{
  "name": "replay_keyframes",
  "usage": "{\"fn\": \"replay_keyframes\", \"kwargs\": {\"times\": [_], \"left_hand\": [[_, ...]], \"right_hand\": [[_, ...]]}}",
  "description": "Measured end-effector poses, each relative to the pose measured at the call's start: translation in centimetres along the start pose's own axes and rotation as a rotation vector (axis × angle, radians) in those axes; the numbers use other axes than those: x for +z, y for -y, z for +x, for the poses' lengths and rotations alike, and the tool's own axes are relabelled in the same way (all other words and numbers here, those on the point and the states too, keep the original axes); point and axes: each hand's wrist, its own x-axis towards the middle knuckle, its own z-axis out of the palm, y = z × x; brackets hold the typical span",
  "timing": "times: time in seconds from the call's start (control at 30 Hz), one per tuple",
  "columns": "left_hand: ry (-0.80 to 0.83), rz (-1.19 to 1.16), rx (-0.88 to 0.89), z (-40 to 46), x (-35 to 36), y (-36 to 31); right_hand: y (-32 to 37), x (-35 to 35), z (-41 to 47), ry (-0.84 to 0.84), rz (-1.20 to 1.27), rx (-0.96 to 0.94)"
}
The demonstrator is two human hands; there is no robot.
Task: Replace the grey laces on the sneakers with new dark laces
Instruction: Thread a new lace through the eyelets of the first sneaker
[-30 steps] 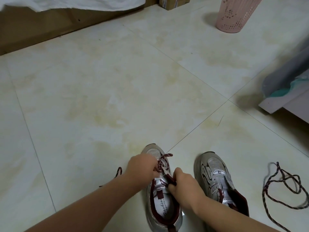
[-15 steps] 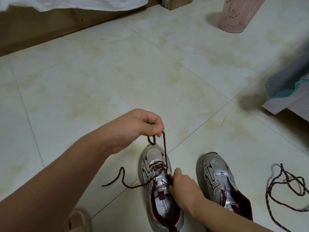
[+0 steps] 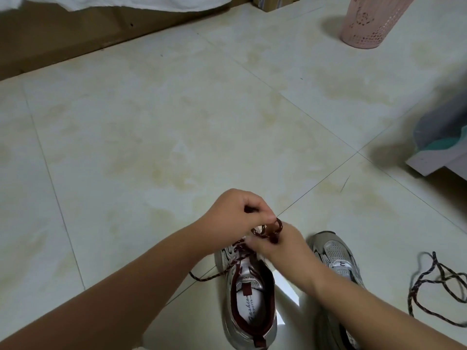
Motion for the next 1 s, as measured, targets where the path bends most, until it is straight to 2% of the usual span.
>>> {"fn": "replay_keyframes", "kwargs": {"times": [0.07, 0.13, 0.17, 0.2, 0.27, 0.33, 0.4, 0.5, 0.57, 0.63, 0.7, 0.73, 0.83, 0.87, 1.0], "left_hand": [[-0.17, -0.053, -0.08, 0.4, 0.5, 1.5], [-0.315, 0.021, -0.283, 0.5, 1.1, 4.4], [-0.335, 0.093, -0.378, 0.0, 1.5, 6.0], [-0.307, 0.164, -0.452, -0.7, 2.1, 7.4], [-0.129, 0.232, -0.515, -2.6, 3.2, 9.8], [-0.005, 0.197, -0.494, -3.7, 3.5, 11.0], [0.053, 0.281, -0.383, -3.5, 2.9, 11.4], [0.098, 0.358, -0.314, -2.7, 2.3, 10.9], [0.096, 0.275, -0.318, -2.2, 1.8, 10.3], [0.082, 0.079, -0.33, -1.8, 1.2, 8.8], [0.094, -0.092, -0.331, -1.3, 0.5, 7.2], [0.099, -0.1, -0.316, -1.2, 0.1, 6.6], [0.1, -0.065, -0.277, -1.1, -1.1, 5.6], [0.105, -0.005, -0.262, -1.1, -1.6, 5.6], [0.189, 0.363, -0.257, -1.5, -3.4, 7.0]], "right_hand": [[0.5, -0.8, 1.2, -0.094, 0.158, 0.089], [0.1, -2.1, 2.4, -0.212, 0.289, 0.226], [-0.3, -2.8, 2.7, -0.246, 0.332, 0.283], [-1.0, -3.4, 3.0, -0.272, 0.368, 0.335], [-2.2, -4.2, 3.3, -0.304, 0.408, 0.407], [-3.1, -4.1, 3.3, -0.294, 0.387, 0.45], [-3.5, -3.5, 3.2, -0.271, 0.289, 0.467], [-3.2, -2.3, 2.9, -0.269, -0.083, 0.377], [-2.3, -1.0, 2.2, -0.196, -0.324, 0.2], [-1.0, 0.5, 1.5, 0.04, -0.391, 0.016], [-0.8, 1.8, 1.5, 0.227, -0.426, -0.082], [-0.8, 2.1, 1.7, 0.238, -0.442, -0.091], [-0.9, 1.5, 2.7, 0.08, -0.439, -0.045], [-1.0, 1.1, 3.0, 0.027, -0.37, 0.02], [-1.7, -1.1, 3.2, -0.115, 0.265, 0.347]]}}
